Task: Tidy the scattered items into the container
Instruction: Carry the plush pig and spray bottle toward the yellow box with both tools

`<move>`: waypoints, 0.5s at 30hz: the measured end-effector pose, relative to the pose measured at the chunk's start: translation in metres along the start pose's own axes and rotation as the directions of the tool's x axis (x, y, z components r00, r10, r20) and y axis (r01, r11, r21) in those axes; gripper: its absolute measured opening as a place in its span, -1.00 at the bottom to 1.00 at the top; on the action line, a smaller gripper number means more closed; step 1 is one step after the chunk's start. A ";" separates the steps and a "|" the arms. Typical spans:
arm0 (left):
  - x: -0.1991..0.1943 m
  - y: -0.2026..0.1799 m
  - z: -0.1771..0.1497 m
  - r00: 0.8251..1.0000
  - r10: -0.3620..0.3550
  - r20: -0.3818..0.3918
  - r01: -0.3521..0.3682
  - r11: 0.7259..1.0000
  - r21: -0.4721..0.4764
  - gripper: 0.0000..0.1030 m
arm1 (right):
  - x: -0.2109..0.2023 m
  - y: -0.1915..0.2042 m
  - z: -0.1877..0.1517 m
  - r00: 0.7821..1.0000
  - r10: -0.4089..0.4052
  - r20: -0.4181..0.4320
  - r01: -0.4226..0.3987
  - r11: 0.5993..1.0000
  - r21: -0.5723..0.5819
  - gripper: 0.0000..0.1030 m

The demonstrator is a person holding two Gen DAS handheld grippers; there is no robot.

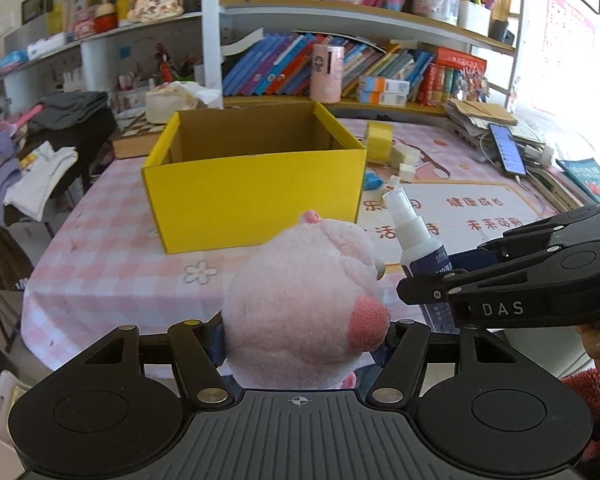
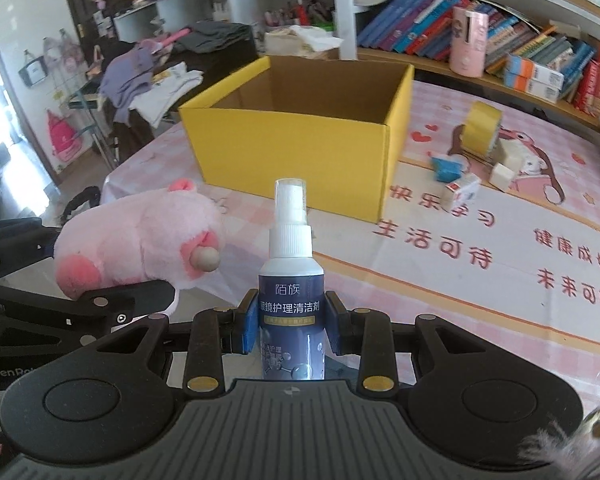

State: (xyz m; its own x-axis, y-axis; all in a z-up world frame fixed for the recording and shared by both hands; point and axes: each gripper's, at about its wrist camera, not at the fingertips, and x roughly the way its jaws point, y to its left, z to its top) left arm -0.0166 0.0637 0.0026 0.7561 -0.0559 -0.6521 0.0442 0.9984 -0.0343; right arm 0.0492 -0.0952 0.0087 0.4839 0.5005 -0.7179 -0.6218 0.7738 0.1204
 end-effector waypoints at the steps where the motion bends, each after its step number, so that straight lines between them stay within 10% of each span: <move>1: -0.001 0.002 0.000 1.000 0.003 0.001 -0.003 1.000 -0.004 0.24 | 0.000 0.002 0.001 1.000 0.003 0.000 -0.003 1.000 -0.004 -0.40; 15: -0.006 0.011 -0.001 1.000 0.006 0.029 -0.006 1.000 -0.005 0.24 | 0.002 0.020 0.007 1.000 0.009 0.013 -0.009 0.999 -0.034 -0.40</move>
State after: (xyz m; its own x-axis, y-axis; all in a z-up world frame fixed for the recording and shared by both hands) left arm -0.0213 0.0756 0.0056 0.7748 -0.0498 -0.6302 0.0365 0.9988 -0.0339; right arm 0.0418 -0.0763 0.0142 0.4863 0.5127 -0.7076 -0.6466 0.7558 0.1033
